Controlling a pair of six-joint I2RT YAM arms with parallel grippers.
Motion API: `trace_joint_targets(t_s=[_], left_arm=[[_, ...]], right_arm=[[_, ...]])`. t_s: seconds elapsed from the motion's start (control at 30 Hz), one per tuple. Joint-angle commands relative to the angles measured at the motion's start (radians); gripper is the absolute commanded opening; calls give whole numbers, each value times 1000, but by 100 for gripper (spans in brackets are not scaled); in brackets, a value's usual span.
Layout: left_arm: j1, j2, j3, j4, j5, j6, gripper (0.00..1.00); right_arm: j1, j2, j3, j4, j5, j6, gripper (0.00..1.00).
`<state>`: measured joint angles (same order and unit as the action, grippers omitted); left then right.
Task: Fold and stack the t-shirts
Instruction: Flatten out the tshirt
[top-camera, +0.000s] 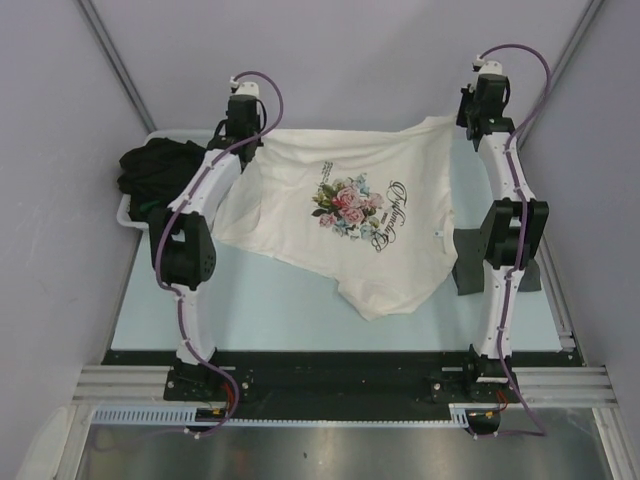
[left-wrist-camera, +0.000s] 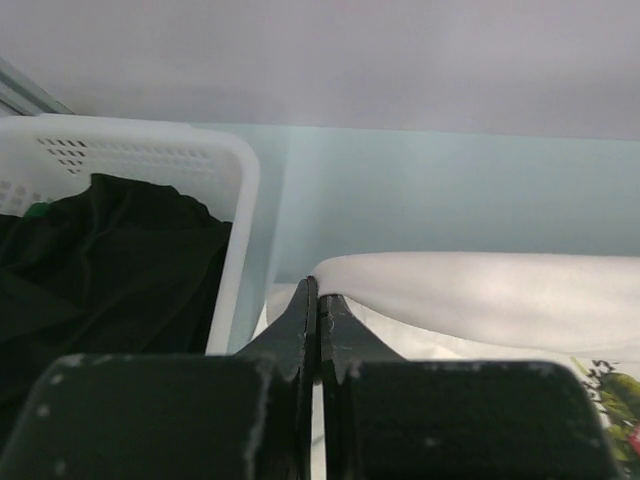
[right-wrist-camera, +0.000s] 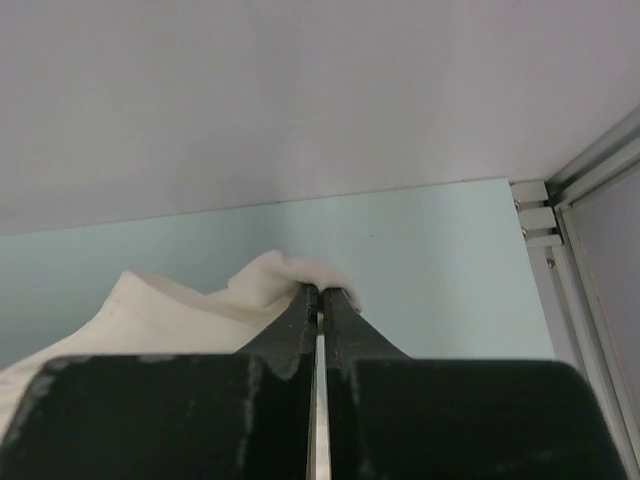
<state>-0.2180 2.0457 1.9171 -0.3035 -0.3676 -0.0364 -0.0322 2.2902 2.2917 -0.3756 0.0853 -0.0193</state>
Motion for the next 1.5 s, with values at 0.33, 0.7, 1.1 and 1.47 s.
trace_joint_targets(t_s=[0.33, 0.7, 1.1, 1.47], left_arm=[[11, 247, 206, 81, -39, 33, 7], [42, 267, 269, 201, -337, 151, 6], [140, 554, 511, 257, 10, -16, 73], [75, 315, 297, 169, 56, 0, 90]], right_arm=[[9, 198, 135, 302, -56, -16, 0], [20, 103, 71, 293, -70, -34, 0], [61, -57, -162, 297, -44, -109, 18], [178, -205, -261, 258, 57, -84, 39]])
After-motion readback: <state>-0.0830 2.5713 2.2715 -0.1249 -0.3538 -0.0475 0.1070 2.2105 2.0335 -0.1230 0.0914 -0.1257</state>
